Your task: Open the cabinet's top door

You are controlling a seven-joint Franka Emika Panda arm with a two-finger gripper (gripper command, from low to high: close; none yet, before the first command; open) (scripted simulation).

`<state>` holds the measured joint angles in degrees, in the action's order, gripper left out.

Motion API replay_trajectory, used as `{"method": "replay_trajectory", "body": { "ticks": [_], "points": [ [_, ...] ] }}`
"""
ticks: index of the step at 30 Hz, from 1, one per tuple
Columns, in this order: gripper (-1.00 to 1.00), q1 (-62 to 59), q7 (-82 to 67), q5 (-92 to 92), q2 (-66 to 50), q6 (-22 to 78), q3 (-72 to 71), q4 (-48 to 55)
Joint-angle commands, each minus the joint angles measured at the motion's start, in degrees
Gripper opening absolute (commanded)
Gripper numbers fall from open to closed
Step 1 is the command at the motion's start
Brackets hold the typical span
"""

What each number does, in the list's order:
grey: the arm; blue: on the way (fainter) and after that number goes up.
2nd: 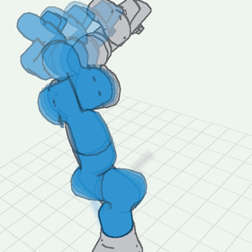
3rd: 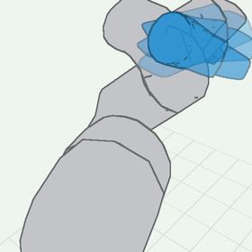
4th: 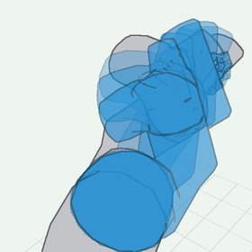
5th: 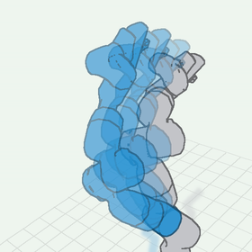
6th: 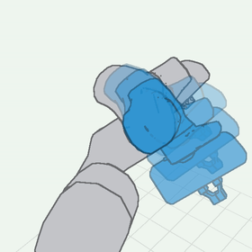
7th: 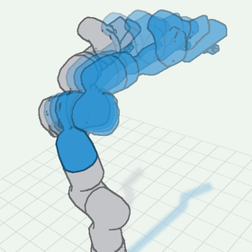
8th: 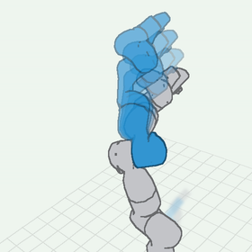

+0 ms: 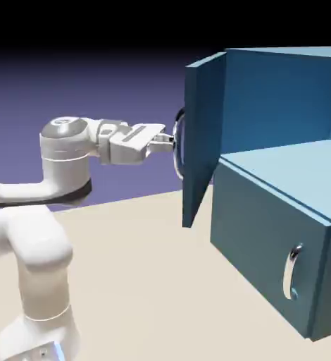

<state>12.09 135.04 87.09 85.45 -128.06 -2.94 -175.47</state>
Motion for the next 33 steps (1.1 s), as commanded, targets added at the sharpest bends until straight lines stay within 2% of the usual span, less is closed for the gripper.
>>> {"method": "replay_trajectory", "body": {
  "ticks": [1, 9, 17, 23, 33],
  "points": [
    [-1.00, 0.57, -0.45, -2.36, 0.50, 1.55, -2.09, -0.13],
    [-1.00, 4.79, -1.77, -19.39, 0.39, 13.95, -18.70, 1.65],
    [-1.00, 4.23, -0.32, -34.63, -6.00, 27.39, -35.31, 9.17],
    [-1.00, -2.54, 1.18, -44.73, -12.72, 38.57, -47.73, 19.80],
    [-1.00, -20.63, 1.41, -54.81, -19.00, 54.97, -63.66, 40.56]
  ]
}}
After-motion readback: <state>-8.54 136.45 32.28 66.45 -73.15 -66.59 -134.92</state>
